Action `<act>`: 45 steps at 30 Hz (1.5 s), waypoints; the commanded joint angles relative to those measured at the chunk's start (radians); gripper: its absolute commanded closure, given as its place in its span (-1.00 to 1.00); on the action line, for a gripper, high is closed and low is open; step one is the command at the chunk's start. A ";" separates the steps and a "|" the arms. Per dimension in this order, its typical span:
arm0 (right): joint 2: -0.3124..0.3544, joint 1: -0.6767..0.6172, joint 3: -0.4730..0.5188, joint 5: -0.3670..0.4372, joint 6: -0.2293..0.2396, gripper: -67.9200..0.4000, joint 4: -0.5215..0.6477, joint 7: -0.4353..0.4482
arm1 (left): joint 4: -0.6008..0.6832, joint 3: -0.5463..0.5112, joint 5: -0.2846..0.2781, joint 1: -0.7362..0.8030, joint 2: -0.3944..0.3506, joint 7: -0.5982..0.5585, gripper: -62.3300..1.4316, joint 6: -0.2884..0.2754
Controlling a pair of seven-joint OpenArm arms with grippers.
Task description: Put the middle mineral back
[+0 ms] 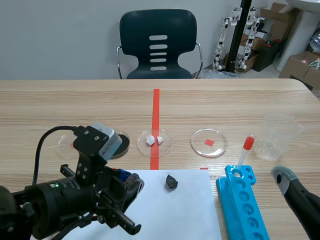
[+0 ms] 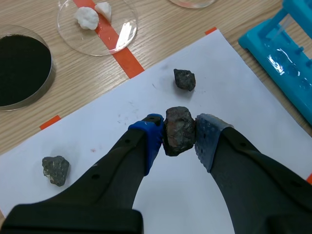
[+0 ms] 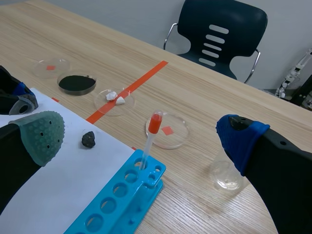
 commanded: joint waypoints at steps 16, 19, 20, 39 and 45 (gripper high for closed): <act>0.011 0.006 0.003 0.010 0.000 -1.00 0.014 0.011 | -0.232 0.020 0.027 -0.167 0.163 0.071 0.50 0.081; 0.011 0.006 0.003 0.010 0.000 -1.00 0.014 0.011 | -0.279 0.020 0.042 -0.192 0.190 0.071 0.50 0.082; 0.011 0.006 0.003 0.010 0.000 -1.00 0.014 0.011 | -0.293 0.020 0.047 -0.198 0.197 0.071 0.50 0.082; 0.011 0.006 0.003 0.010 0.000 -1.00 0.014 0.004 | -0.403 0.020 0.077 -0.248 0.229 0.075 0.50 0.109; 0.011 0.006 0.003 0.010 0.000 -1.00 0.014 0.004 | -0.406 0.019 0.077 -0.249 0.233 0.077 0.49 0.127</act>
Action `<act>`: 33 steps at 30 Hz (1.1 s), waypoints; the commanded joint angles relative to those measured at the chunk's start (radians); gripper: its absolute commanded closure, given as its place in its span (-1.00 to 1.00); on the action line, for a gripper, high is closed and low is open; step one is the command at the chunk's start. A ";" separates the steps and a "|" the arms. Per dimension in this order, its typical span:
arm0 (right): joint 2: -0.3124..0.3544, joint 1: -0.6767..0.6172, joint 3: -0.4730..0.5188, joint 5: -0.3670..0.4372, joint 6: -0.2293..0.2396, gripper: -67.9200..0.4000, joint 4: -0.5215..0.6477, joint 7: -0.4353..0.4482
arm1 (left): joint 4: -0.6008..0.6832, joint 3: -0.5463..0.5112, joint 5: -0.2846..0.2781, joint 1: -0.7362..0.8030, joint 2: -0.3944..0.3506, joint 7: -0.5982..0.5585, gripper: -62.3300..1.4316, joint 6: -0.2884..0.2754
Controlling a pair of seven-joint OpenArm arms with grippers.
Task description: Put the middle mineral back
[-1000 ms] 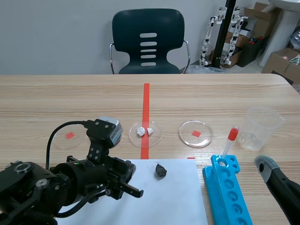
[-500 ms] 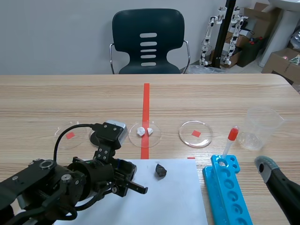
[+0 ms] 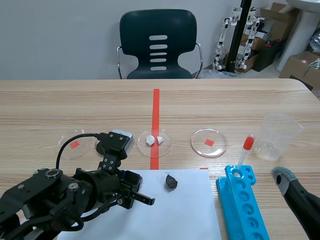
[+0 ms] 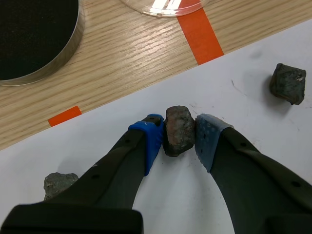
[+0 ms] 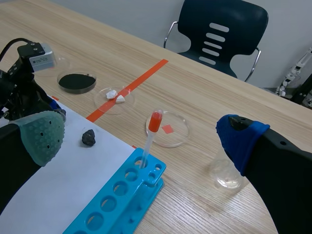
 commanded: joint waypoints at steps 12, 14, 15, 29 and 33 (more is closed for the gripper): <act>0.011 0.006 0.003 0.011 -0.001 -1.00 0.014 0.012 | 0.010 0.002 -0.005 -0.008 0.008 0.006 0.32 0.002; 0.011 0.006 0.003 0.011 -0.001 -1.00 0.014 0.012 | 0.010 0.002 -0.005 -0.008 0.008 0.005 0.17 0.002; 0.011 0.006 0.003 0.011 -0.001 -1.00 0.014 0.012 | 0.010 0.002 -0.005 -0.008 0.008 0.005 0.10 0.002; 0.011 0.006 0.003 0.011 -0.001 -1.00 0.014 0.012 | 0.010 0.002 -0.006 -0.008 0.007 -0.003 -0.62 0.002; 0.011 0.006 0.003 0.011 -0.001 -1.00 0.014 0.011 | 0.011 0.002 -0.007 -0.007 0.007 -0.003 -0.95 0.002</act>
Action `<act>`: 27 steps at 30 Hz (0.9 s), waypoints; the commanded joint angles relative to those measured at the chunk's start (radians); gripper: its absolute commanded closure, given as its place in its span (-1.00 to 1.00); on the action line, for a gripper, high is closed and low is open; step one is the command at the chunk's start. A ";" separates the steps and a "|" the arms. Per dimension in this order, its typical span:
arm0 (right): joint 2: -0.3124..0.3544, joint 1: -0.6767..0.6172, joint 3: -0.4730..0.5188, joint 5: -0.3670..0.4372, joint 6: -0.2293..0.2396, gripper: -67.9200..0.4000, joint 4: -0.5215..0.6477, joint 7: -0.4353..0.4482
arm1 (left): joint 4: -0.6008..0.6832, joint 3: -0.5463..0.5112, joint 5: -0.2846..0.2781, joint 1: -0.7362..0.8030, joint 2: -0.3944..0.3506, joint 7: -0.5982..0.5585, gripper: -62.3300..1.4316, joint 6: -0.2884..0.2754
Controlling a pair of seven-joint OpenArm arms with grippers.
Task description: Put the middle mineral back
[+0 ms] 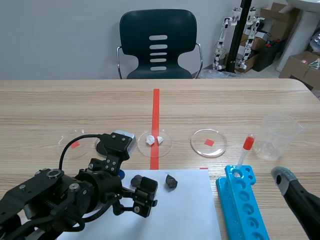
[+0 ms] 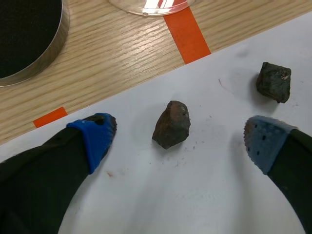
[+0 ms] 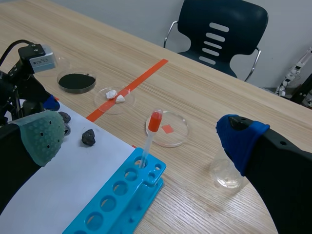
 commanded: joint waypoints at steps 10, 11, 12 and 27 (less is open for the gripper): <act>0.011 0.006 0.003 0.010 0.000 -1.00 0.014 0.001 | 0.041 -0.003 -0.007 0.002 -0.022 -0.027 -1.00 0.010; 0.011 0.006 0.003 0.010 0.000 -1.00 0.014 0.001 | 0.049 -0.003 -0.007 0.003 -0.025 -0.027 -1.00 0.010; 0.011 0.006 0.003 0.010 0.000 -1.00 0.014 0.001 | 0.057 -0.003 -0.007 0.008 -0.029 -0.027 -1.00 0.010; 0.011 0.006 0.003 0.010 0.000 -1.00 0.014 0.001 | 0.250 -0.004 -0.006 0.117 -0.106 -0.089 -1.00 0.010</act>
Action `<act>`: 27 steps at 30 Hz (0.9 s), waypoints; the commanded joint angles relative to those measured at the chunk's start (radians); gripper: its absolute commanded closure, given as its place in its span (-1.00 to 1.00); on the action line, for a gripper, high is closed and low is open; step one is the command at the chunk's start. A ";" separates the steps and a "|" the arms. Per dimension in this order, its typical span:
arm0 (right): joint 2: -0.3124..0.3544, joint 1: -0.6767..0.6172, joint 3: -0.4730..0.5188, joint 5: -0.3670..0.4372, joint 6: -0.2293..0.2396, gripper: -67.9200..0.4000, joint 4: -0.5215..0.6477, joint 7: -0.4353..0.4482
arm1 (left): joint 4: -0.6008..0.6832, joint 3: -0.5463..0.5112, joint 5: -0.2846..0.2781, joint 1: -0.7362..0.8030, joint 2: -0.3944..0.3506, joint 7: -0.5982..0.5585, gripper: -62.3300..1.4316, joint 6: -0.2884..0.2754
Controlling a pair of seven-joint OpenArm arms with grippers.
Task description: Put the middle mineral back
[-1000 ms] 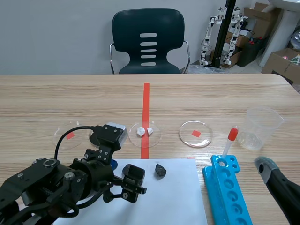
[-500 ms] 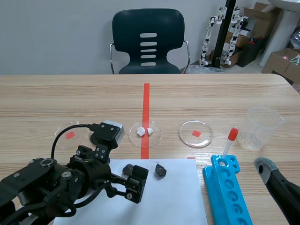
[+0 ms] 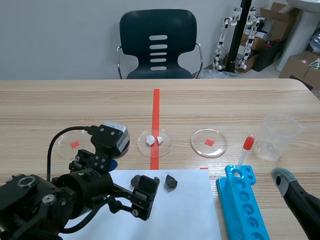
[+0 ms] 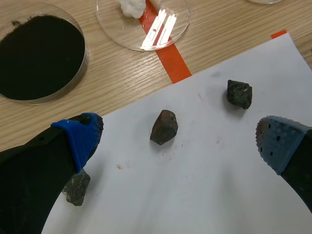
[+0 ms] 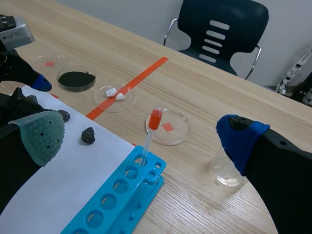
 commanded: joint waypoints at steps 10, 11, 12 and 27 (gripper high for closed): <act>0.011 0.006 0.003 0.011 -0.001 -1.00 0.014 0.011 | 0.071 -0.004 0.000 0.016 -0.023 -0.024 -1.00 0.005; 0.011 0.006 0.003 0.011 -0.001 -1.00 0.014 0.011 | 0.071 -0.004 0.000 0.016 -0.023 -0.024 -1.00 0.005; 0.011 0.006 0.003 0.011 -0.001 -1.00 0.014 0.011 | 0.071 -0.004 0.000 0.016 -0.023 -0.024 -1.00 0.005; 0.011 0.006 0.003 0.011 -0.001 -1.00 0.014 0.011 | 0.071 -0.004 0.000 0.017 -0.023 -0.024 -1.00 0.005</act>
